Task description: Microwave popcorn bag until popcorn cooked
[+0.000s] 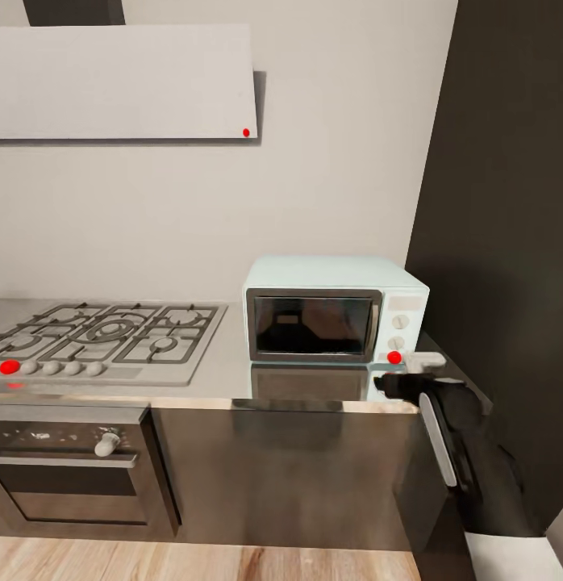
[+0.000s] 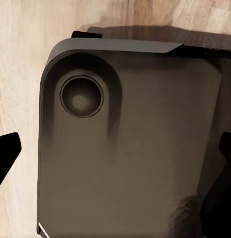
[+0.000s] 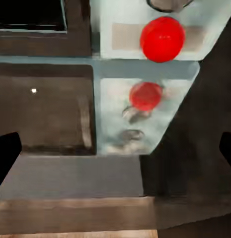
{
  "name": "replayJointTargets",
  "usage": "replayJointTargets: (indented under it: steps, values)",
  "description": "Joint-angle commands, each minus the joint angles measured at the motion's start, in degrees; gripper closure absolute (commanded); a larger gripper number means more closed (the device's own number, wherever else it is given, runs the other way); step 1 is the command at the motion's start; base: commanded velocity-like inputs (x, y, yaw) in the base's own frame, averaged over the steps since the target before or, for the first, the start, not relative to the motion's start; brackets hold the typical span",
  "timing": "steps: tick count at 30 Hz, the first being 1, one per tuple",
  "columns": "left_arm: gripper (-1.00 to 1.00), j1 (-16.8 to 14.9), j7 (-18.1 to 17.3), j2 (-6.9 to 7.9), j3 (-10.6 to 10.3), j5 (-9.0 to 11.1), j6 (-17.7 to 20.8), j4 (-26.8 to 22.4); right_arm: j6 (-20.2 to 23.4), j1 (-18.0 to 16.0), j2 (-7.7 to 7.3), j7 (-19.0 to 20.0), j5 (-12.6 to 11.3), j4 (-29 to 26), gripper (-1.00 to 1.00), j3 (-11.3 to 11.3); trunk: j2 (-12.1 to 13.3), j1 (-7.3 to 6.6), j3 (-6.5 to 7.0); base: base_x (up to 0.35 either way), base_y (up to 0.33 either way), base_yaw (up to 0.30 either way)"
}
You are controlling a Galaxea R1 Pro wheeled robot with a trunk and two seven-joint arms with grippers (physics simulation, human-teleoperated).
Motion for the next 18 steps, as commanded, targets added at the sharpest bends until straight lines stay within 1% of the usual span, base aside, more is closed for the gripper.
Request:
replayJointTargets:
  steps: [1, 3, 6, 8, 10, 11, 12, 14, 18]
  values:
    - [-1.0, 0.0, 0.02, -0.01, -0.01, 0.59, -0.11, -0.04, 0.25, -1.6, 0.01, -0.17, 0.04, -0.04, -1.0, 0.02, -0.03, 0.0, -0.06, 0.0, 0.0, 0.0]
    - [-1.0, 0.0, 0.02, -0.01, -0.02, 0.59, -0.11, -0.04, 0.25, -4.08, 0.03, -0.5, 0.01, -0.05, -1.0, 0.02, -0.03, 0.0, -0.06, 0.0, 0.0, 0.0]
    - [-1.0, 0.0, 0.02, -0.01, -0.02, 0.59, -0.11, -0.05, 0.25, -6.48, 0.15, -2.23, 0.01, -0.07, -1.0, -0.04, -0.03, 0.0, -0.06, 0.0, 0.0, 0.0]
    - [-1.0, 0.0, 0.02, -0.01, -0.02, 0.59, -0.11, -0.08, 0.25, -6.94, 0.49, -3.35, 0.0, -0.11, -1.0, -0.06, -0.03, 0.0, -0.06, 0.0, 0.0, 0.0]
    - [-1.0, 0.0, -0.07, -0.01, -0.02, 0.59, -0.11, -0.12, 0.25, -7.16, 1.71, -4.42, 0.0, -0.07, -1.0, 0.38, -0.03, 0.0, -0.06, 0.0, 0.0, 0.0]
    - [-1.0, 0.0, -0.11, -0.01, -0.02, 0.59, -0.11, -0.12, 0.25, -7.16, 1.8, -4.62, 0.0, 0.0, -1.0, 0.46, -0.03, 0.0, -0.06, 0.0, 0.0, 0.0]
    - [-1.0, 0.0, -0.14, -0.01, -0.02, 0.59, -0.09, -0.12, -2.03, -7.17, 1.94, -5.34, -0.03, 0.13, -1.0, 0.5, -0.03, 0.0, -0.06, 0.0, 0.0, 0.0]
    - [-1.0, 0.0, -0.15, -0.01, -0.01, 0.63, -0.05, -0.12, -3.53, -7.17, 2.29, -6.0, -0.14, 0.26, -1.0, 0.56, -0.03, 0.0, -0.06, 0.0, 0.0, 0.0]
    - [-1.0, 0.0, -0.23, -0.01, 0.06, 0.67, -0.02, -0.05, -4.91, -7.17, 4.41, -6.65, -0.17, 0.54, -1.0, 0.48, -0.03, 0.0, -0.06, 0.0, 0.0, 0.0]
